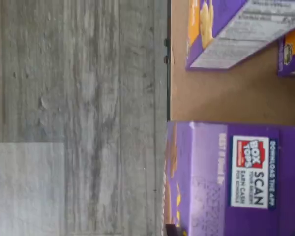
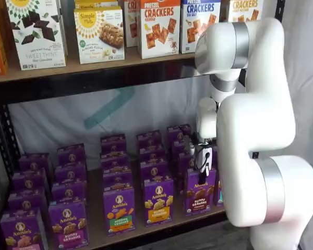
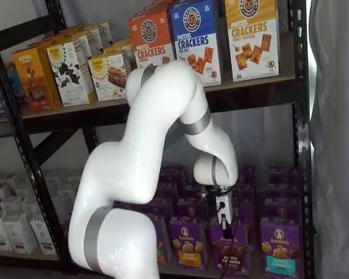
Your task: Pick up the purple box with a brown patch in the center, on the bottom shelf, the fifth box from the left
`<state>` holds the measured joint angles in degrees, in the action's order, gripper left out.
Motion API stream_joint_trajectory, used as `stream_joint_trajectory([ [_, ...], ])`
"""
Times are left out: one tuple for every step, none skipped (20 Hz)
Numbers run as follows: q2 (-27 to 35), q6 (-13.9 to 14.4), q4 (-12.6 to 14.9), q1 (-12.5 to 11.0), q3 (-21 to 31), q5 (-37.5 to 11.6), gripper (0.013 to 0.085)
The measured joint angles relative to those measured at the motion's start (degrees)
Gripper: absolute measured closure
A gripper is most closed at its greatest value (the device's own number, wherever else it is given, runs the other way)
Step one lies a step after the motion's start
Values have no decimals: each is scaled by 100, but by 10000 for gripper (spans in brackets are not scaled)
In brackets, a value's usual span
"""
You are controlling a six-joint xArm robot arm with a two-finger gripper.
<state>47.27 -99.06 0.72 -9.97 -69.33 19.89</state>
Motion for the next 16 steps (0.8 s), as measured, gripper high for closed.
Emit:
stream_joint_trajectory([
  [-99,-56,-74,14,111,0,650],
  [-194,-105,-143,29,221,-10,650],
  [-311,-128,-185,45,353,-30,650],
  [-434,-139,-209,56,485,-40,650],
  [-557,-161,-242,65,614,-45,650],
  [-691,-193,-287,75,749,-48,650],
  [-821,-212,-318,83,879,-39,650],
  [-967,-230,-347,92,1019,-30,650],
  [-1105,-241,-370,102,1155,-21,650],
  [-1239,-238,-379,114,1286,-18,650],
  [-1346,-216,-372,128,1390,-10,650],
  [-1455,-178,-347,144,1494,7,650],
  [-1586,-132,-322,165,1614,31,650],
  [-1687,-103,-309,183,1705,50,650],
  [-1799,-88,-317,205,1810,61,650],
  [-1908,-85,-341,230,1906,76,650],
])
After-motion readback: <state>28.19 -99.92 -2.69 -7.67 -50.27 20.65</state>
